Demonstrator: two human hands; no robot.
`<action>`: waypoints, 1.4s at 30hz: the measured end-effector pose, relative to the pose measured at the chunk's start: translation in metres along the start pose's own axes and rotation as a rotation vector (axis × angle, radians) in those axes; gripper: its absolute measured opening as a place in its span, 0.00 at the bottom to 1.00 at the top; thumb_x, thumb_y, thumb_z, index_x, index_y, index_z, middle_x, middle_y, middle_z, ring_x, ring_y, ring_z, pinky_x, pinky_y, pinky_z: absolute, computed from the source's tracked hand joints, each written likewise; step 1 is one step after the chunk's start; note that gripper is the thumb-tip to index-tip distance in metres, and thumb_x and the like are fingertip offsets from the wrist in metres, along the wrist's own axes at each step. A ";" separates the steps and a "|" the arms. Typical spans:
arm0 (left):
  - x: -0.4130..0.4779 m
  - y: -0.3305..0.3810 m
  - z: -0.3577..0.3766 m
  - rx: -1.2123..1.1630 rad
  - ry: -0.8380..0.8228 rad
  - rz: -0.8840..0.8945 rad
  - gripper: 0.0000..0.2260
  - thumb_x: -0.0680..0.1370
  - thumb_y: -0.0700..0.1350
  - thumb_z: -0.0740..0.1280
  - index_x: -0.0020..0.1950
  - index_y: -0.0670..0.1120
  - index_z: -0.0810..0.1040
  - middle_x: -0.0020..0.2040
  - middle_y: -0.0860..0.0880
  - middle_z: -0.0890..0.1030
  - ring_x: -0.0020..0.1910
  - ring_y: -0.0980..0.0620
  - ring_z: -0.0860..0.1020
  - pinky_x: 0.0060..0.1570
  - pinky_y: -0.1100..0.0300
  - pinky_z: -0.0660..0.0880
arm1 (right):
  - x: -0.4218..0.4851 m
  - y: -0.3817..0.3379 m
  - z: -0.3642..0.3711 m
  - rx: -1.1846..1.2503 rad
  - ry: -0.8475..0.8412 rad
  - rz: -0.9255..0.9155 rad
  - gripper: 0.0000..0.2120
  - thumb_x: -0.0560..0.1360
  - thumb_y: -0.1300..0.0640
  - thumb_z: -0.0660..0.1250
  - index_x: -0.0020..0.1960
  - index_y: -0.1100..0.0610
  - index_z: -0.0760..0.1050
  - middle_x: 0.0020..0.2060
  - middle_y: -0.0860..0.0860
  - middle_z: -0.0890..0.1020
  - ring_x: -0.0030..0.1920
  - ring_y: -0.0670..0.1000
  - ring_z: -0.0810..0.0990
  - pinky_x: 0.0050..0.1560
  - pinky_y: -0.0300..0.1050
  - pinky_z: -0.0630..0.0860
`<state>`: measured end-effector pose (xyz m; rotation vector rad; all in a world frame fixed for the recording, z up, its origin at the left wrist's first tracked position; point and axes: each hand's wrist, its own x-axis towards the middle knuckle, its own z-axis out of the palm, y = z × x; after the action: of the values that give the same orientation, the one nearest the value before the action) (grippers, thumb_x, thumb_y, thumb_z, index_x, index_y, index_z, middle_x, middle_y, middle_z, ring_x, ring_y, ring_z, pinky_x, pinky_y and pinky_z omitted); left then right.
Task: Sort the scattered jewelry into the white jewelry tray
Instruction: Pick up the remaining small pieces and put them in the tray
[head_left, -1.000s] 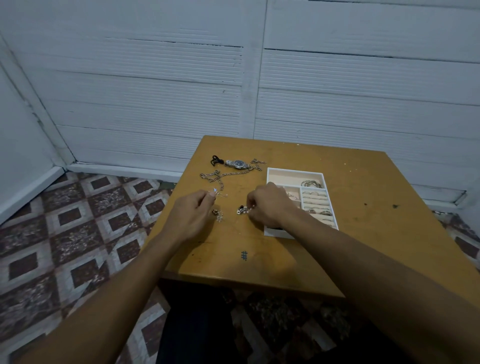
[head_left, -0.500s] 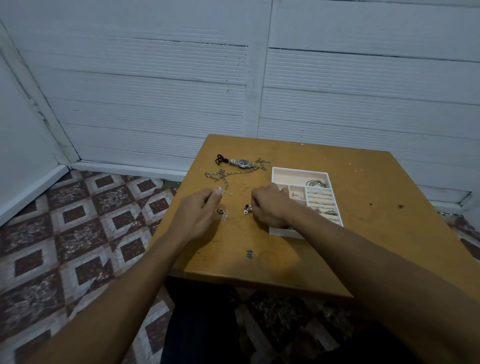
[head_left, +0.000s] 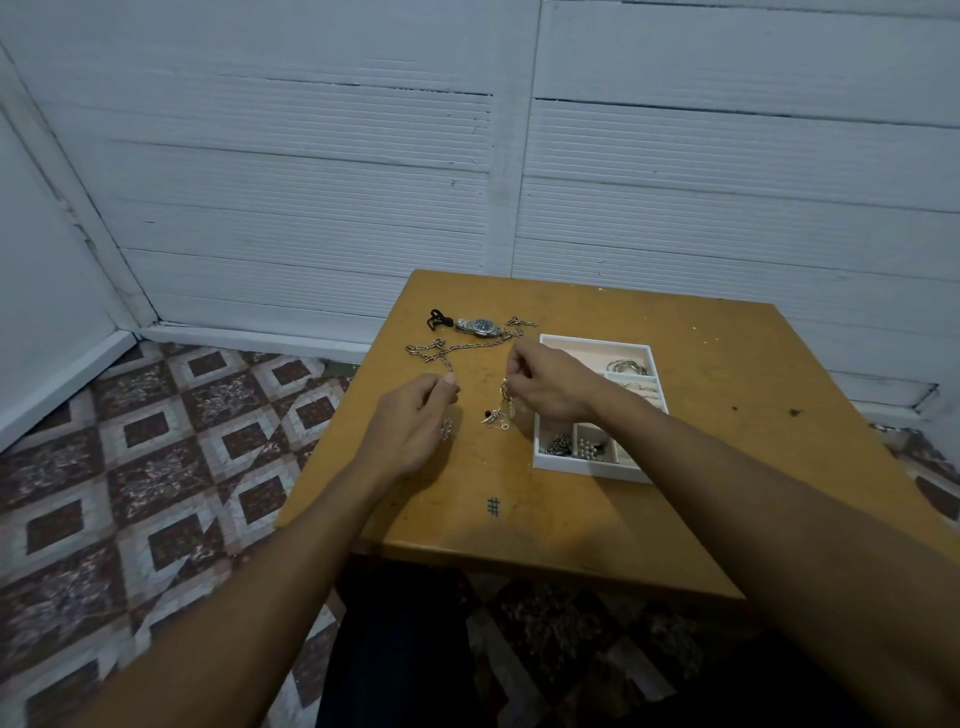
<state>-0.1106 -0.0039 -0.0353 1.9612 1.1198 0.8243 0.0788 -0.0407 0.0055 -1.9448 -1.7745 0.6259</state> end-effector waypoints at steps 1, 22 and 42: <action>0.000 0.002 0.001 -0.036 0.003 -0.016 0.17 0.83 0.54 0.55 0.56 0.47 0.80 0.50 0.53 0.81 0.51 0.56 0.77 0.49 0.62 0.72 | 0.000 -0.001 -0.001 0.028 0.005 0.002 0.03 0.77 0.61 0.61 0.46 0.55 0.68 0.36 0.48 0.75 0.38 0.49 0.72 0.37 0.42 0.67; 0.007 0.051 0.044 -0.714 -0.117 -0.377 0.10 0.80 0.41 0.61 0.57 0.44 0.80 0.49 0.44 0.82 0.48 0.47 0.81 0.53 0.46 0.78 | -0.021 -0.016 -0.050 0.239 -0.038 0.032 0.02 0.78 0.63 0.64 0.49 0.60 0.75 0.38 0.53 0.80 0.29 0.45 0.75 0.30 0.41 0.70; 0.009 0.044 0.052 -0.612 -0.077 -0.392 0.06 0.79 0.39 0.64 0.48 0.41 0.80 0.43 0.43 0.82 0.40 0.48 0.80 0.48 0.53 0.80 | -0.039 0.002 -0.089 -0.047 -0.202 0.155 0.04 0.76 0.61 0.67 0.47 0.57 0.81 0.40 0.50 0.85 0.32 0.45 0.78 0.31 0.39 0.69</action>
<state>-0.0465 -0.0255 -0.0249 1.2116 1.0077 0.7549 0.1298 -0.0813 0.0773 -2.1312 -1.7806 0.8671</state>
